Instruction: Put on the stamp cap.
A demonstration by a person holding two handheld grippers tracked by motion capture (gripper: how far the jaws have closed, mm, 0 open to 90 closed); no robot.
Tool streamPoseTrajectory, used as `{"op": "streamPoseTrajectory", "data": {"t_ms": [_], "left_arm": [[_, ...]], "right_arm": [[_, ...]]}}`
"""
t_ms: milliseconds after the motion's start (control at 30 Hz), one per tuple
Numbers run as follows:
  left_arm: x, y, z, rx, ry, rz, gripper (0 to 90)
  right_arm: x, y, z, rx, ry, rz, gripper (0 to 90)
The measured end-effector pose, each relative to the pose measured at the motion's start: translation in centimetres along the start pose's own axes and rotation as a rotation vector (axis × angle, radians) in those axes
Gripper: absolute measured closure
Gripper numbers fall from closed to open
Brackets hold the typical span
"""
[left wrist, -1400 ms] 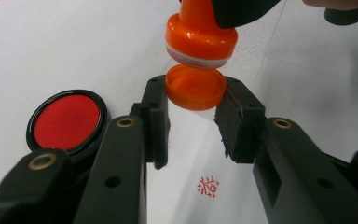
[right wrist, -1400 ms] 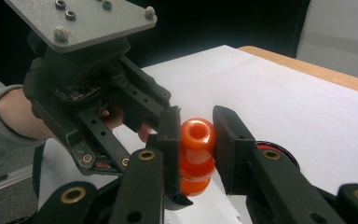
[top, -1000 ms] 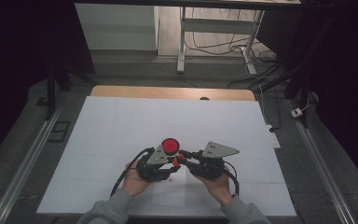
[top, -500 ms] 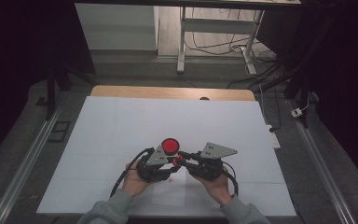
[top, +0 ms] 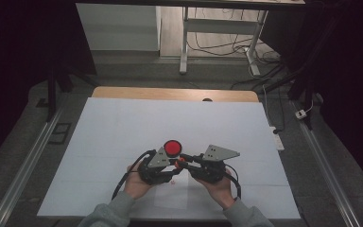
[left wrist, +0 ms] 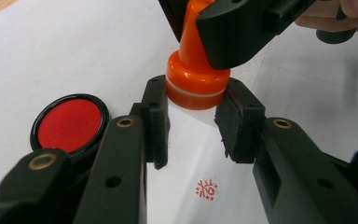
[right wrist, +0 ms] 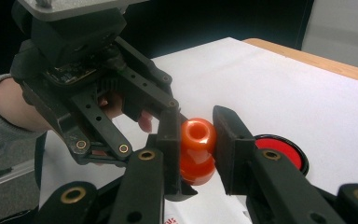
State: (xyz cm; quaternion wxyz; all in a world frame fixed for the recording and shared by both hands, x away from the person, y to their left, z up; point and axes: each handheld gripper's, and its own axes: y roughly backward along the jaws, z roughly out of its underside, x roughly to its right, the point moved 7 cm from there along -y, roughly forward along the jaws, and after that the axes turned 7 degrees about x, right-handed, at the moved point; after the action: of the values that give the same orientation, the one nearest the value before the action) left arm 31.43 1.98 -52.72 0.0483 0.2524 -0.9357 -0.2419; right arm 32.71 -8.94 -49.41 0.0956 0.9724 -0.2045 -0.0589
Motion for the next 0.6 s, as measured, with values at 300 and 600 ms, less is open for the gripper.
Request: {"op": "streamPoseTrajectory", "data": {"t_ms": [300, 600], "left_arm": [[0.04, -0.03, 0.03, -0.004, -0.002, -0.004, 65.1], [0.11, 0.12, -0.09, 0.006, -0.01, -0.015, 65.2]], "right_arm": [[0.02, 0.01, 0.04, 0.0, -0.003, -0.002, 72.3], [-0.05, 0.03, -0.09, 0.006, -0.002, -0.002, 72.3]]}}
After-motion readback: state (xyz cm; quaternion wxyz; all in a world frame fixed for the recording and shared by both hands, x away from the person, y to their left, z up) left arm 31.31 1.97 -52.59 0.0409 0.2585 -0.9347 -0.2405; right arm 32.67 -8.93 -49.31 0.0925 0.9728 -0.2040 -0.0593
